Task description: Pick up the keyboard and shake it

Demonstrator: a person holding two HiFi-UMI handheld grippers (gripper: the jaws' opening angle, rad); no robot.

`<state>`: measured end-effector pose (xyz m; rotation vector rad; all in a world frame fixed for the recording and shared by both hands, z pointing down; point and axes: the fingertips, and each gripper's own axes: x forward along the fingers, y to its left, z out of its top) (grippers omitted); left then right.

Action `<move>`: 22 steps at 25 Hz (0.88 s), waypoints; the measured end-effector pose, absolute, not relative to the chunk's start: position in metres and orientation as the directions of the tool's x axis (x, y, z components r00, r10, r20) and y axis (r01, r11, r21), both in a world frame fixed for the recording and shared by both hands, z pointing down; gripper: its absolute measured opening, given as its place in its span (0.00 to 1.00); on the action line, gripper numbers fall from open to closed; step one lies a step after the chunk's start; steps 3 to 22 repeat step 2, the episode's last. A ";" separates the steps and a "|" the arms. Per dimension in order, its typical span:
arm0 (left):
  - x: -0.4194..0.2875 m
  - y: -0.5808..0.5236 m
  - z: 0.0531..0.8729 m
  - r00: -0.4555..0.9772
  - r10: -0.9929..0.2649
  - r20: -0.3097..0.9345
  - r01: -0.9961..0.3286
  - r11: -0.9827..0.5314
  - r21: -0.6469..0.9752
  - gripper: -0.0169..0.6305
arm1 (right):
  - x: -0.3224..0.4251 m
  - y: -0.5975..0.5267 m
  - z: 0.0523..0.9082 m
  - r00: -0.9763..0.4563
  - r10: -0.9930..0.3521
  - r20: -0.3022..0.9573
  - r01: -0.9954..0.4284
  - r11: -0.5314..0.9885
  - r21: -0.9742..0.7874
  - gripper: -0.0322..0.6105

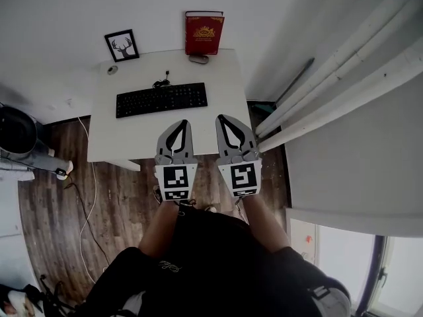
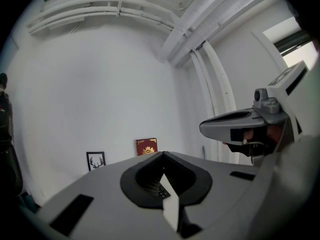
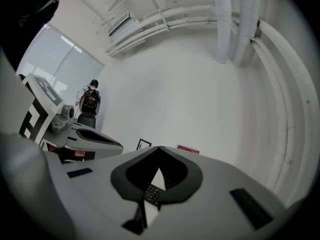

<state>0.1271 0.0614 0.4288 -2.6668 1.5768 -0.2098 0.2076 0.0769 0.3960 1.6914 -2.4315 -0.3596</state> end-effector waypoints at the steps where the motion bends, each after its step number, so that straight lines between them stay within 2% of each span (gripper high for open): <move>1: 0.129 0.064 0.429 0.478 -0.873 0.098 -0.868 -0.487 -0.100 0.03 | 0.208 0.079 0.395 -0.350 -0.937 -0.008 -0.899 0.333 0.285 0.08; 22: 0.131 0.067 0.428 0.481 -0.871 0.098 -0.866 -0.490 -0.101 0.03 | 0.209 0.080 0.394 -0.351 -0.937 -0.008 -0.898 0.334 0.286 0.08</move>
